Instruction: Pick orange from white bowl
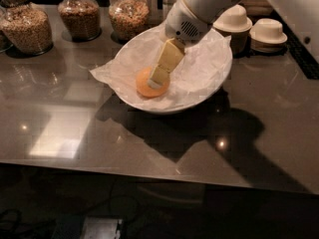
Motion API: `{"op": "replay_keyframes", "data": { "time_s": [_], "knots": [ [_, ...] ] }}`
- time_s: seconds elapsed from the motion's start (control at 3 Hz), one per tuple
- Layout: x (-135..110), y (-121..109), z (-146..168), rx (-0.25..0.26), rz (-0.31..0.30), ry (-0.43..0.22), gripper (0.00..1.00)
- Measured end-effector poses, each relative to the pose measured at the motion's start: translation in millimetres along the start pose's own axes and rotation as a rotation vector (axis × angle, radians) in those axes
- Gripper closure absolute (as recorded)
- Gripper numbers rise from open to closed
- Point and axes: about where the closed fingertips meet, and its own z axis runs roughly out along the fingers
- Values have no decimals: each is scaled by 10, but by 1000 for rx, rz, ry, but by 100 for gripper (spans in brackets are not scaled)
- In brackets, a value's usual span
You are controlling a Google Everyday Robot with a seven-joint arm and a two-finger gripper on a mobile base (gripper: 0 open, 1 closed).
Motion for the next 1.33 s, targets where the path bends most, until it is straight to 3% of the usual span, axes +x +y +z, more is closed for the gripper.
{"op": "replay_keyframes", "data": {
  "time_s": [0.33, 0.67, 1.0, 1.33],
  "knots": [
    [151, -100, 185, -15, 25, -5, 0],
    [327, -177, 278, -9, 42, 27, 10],
    [416, -210, 218, 44, 40, 85, 29],
    [420, -270, 240, 89, 30, 129, 26]
  ]
}}
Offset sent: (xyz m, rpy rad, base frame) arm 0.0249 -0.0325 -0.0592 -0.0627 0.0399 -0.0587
